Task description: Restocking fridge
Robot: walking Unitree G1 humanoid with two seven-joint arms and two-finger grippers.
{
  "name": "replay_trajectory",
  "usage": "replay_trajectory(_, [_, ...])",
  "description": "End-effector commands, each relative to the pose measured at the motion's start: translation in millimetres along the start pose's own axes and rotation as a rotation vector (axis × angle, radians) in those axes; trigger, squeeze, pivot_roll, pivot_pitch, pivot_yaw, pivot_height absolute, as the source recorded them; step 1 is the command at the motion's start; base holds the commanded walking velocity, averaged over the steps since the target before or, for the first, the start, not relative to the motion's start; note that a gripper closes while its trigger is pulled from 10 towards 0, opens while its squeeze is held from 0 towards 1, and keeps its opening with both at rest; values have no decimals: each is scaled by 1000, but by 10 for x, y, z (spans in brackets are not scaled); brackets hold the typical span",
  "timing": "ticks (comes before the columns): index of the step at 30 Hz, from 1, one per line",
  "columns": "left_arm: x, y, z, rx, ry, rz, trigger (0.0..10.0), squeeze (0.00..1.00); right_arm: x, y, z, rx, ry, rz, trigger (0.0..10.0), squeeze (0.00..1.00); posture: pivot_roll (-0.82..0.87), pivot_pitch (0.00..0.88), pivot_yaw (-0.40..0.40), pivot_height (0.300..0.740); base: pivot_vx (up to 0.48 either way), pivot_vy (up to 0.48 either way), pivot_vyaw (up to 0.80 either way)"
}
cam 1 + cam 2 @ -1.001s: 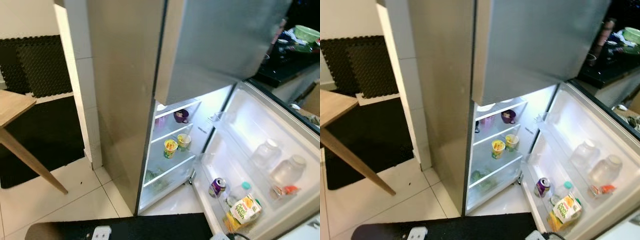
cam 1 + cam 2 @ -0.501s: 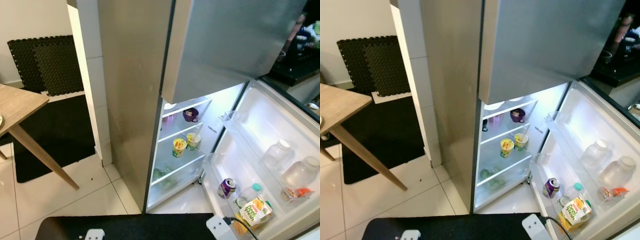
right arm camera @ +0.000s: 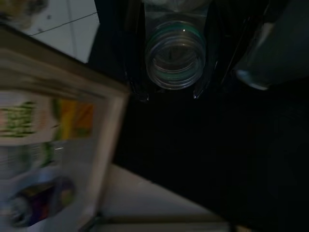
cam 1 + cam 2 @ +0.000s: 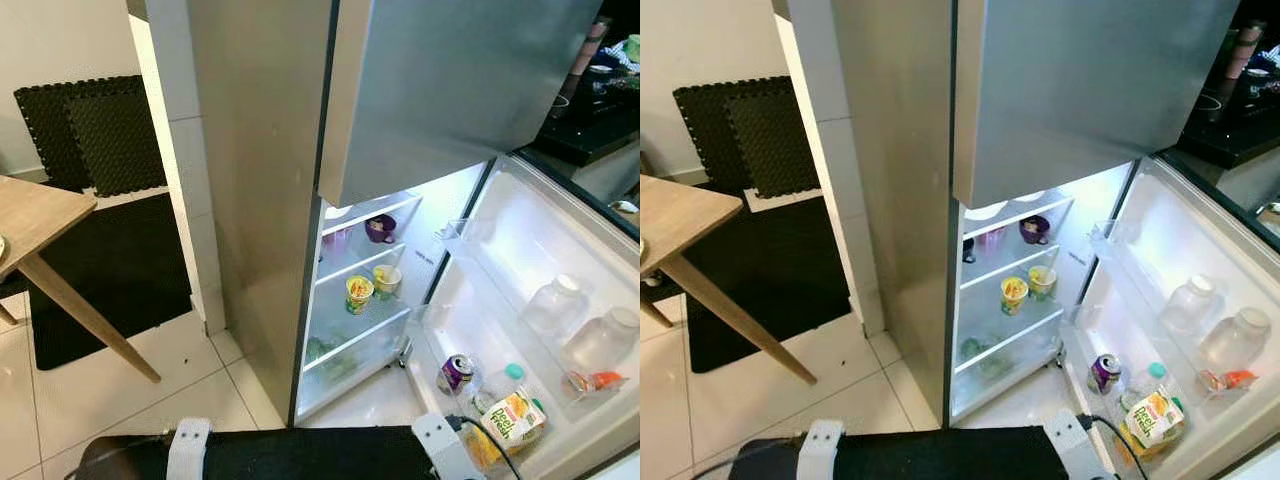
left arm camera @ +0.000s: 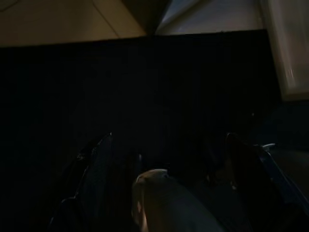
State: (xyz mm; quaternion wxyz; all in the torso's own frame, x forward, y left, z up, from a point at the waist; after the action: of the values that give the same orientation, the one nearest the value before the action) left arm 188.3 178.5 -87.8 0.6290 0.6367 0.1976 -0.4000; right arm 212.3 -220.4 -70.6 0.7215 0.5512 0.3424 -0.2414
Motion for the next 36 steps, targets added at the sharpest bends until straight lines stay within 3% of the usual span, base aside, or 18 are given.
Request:
replay_trajectory(1, [28,-59,129,-9,-21,-21,10000,0,-9,49,105,17,-26,18,10000,0,-67,0,-69,740,0,0,0])
replay_trajectory(7, [49,-111,251,32,-66,-57,10000,0,-7,155,208,43,-59,53,10000,0,-75,1,-65,740,0,0,0])
replay_trajectory(8, [51,-115,266,29,-73,-57,10000,0,-4,213,228,86,-68,83,10000,0,-42,0,-85,740,0,0,0])
replay_trajectory(9, [45,-119,254,16,-67,-52,10000,0,2,256,220,115,-67,107,10000,0,-45,0,-85,740,0,0,0])
replay_trajectory(12, [25,-152,219,0,-54,-50,10000,0,15,300,168,88,-42,123,10000,0,-38,0,-90,740,0,0,0])
replay_trajectory(15, [-32,-307,205,16,-52,-94,10000,0,34,313,96,75,-23,119,10000,0,-52,0,-85,740,0,0,0])
replay_trajectory(17, [-87,-435,182,-35,-30,-115,10000,0,41,277,23,62,5,104,10000,0,-67,0,-79,740,0,0,0])
replay_trajectory(21, [-115,-530,207,-105,-6,-125,10000,0,17,165,28,73,5,80,10000,0,-58,0,-98,740,0,-231,0])
replay_trajectory(22, [-98,-520,249,-147,2,-110,10000,0,-5,80,55,87,1,59,10000,0,-44,0,-104,740,0,-465,0])
replay_trajectory(25, [-47,-426,309,-168,-9,-74,10000,0,-21,31,80,72,3,43,10000,0,-36,0,-105,740,0,-455,0])
replay_trajectory(29, [-21,-384,353,-162,-28,-65,10000,0,-28,18,106,69,-8,38,10000,0,-38,0,-100,740,0,-446,0])
replay_trajectory(32, [-29,-396,341,-84,-59,-93,10000,0,-8,97,79,70,0,66,10000,0,-58,0,-91,740,0,-445,0])
replay_trajectory(36, [-36,-389,305,-52,-65,-104,10000,0,-2,129,52,64,19,81,10000,0,-58,0,-92,740,0,-265,0])
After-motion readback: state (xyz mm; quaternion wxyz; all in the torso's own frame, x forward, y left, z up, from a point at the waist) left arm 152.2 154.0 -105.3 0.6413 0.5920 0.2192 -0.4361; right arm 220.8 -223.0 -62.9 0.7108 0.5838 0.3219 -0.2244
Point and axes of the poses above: a point about 5 cm out from each wrist's last joint towards the gripper, its own x axis pointing out of the wrist towards the gripper, its own y axis along the axis of the wrist's last joint, z = x × y, the point moved 1 cm from there along x, pointing out of the wrist towards the gripper, and after that the axes turned 10 degrees about x, right-handed, at the moved point
